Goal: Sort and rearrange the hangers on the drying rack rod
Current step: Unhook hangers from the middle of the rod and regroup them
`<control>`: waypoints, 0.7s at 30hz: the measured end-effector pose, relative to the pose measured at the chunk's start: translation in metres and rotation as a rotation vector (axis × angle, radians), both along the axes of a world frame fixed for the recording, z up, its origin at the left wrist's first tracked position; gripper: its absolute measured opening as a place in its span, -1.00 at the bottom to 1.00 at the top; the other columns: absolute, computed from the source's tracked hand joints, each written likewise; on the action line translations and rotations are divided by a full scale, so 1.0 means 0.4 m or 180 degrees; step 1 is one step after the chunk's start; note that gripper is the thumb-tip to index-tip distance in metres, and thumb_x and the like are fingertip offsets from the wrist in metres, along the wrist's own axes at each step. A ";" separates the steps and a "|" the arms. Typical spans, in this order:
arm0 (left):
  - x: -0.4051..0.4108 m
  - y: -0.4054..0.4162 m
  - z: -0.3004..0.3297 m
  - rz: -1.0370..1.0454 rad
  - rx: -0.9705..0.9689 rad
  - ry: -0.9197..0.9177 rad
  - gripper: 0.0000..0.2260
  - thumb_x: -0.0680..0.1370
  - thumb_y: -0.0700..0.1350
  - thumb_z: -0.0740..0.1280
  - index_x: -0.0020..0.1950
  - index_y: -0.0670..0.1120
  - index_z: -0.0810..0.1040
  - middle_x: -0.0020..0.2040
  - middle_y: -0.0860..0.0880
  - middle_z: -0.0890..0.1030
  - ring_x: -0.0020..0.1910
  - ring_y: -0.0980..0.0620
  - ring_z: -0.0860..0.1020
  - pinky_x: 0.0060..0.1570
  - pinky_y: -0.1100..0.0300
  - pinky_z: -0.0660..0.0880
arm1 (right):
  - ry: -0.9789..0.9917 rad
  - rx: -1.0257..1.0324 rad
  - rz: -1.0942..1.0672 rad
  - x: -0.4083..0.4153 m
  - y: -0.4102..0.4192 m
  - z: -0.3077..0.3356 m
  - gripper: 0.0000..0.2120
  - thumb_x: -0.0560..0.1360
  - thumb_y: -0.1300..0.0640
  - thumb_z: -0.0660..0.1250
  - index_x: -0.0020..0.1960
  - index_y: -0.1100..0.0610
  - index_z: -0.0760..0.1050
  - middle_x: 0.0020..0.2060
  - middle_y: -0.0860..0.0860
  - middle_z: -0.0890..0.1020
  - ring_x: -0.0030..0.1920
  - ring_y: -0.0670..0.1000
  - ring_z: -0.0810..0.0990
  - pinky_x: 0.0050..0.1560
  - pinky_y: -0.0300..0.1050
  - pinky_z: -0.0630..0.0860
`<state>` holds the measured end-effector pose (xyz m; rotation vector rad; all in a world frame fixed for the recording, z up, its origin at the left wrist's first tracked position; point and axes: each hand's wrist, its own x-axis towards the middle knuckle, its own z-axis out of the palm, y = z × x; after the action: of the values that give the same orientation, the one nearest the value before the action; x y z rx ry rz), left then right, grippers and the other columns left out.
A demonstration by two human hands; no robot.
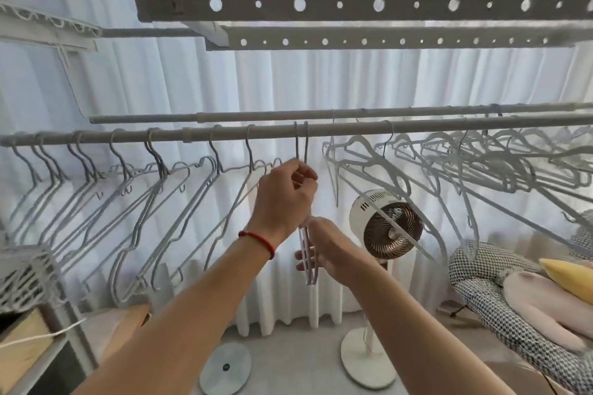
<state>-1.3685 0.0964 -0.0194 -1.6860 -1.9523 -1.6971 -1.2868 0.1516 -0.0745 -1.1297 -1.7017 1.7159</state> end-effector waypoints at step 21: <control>0.197 0.490 0.033 0.0735 -0.2607 -0.0750 -0.57 0.64 -0.14 0.18 0.50 -0.26 0.33 0.40 -0.22 0.45 0.28 -0.21 0.53 0.20 0.00 0.52 | -0.0950 0.2940 0.0047 0.403 0.339 0.118 -0.52 0.64 0.09 0.22 0.54 0.10 0.27 0.53 0.06 0.35 0.51 0.09 0.30 0.41 -0.06 0.24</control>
<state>-1.2896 0.2924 -0.0061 -1.3447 -3.0929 -1.1075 -1.1256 0.2872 -0.0273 -0.9177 -2.2932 0.5860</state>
